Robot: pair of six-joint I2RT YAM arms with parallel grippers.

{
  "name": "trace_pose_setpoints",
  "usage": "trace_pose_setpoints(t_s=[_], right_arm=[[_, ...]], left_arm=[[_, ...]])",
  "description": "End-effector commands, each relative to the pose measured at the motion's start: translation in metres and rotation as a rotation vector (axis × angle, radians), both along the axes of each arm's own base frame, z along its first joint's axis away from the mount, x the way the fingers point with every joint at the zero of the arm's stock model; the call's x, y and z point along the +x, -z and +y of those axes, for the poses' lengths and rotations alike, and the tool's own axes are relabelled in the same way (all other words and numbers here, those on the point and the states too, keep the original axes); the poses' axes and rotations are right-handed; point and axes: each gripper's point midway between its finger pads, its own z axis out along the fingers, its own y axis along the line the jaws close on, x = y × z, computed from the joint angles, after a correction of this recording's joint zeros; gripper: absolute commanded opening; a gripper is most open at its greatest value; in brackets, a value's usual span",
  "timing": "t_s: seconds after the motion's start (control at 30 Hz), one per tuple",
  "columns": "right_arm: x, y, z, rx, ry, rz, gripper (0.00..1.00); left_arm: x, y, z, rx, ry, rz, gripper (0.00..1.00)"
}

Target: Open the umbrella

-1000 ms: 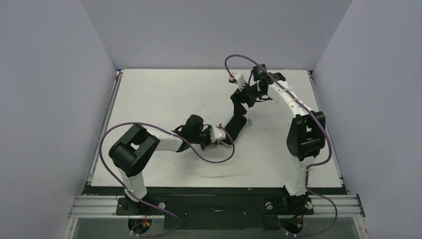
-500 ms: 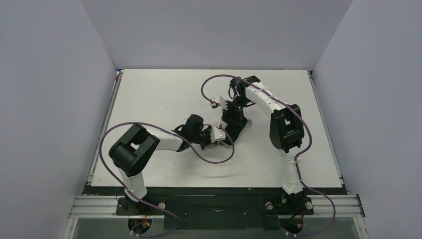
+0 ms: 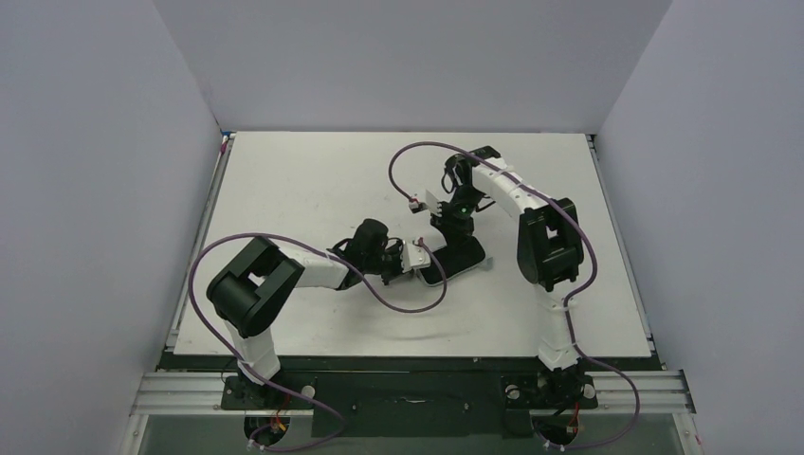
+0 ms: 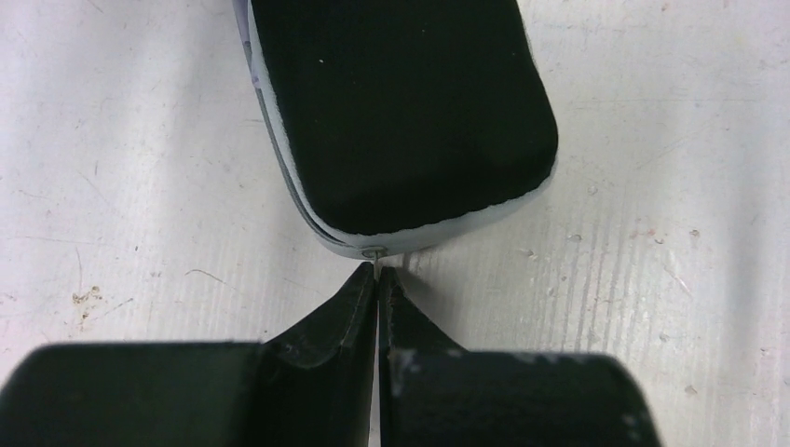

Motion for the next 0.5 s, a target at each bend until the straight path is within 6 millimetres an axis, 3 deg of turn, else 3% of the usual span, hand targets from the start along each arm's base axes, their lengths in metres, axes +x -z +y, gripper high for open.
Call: trace_pose_setpoints(t_s=[0.0, 0.3, 0.47], right_arm=[[0.005, 0.023, -0.009, -0.056, 0.039, -0.012, 0.0], [0.015, 0.026, -0.017, -0.049, 0.186, -0.005, 0.0], [0.012, 0.031, -0.024, -0.049, 0.312, 0.059, 0.0]], left_arm=[[-0.023, 0.006, 0.003, 0.036, 0.023, 0.021, 0.0], [-0.062, 0.007, -0.006, 0.033, 0.045, 0.052, 0.0], [-0.068, 0.011, -0.008, 0.043, 0.022, 0.071, 0.0]])
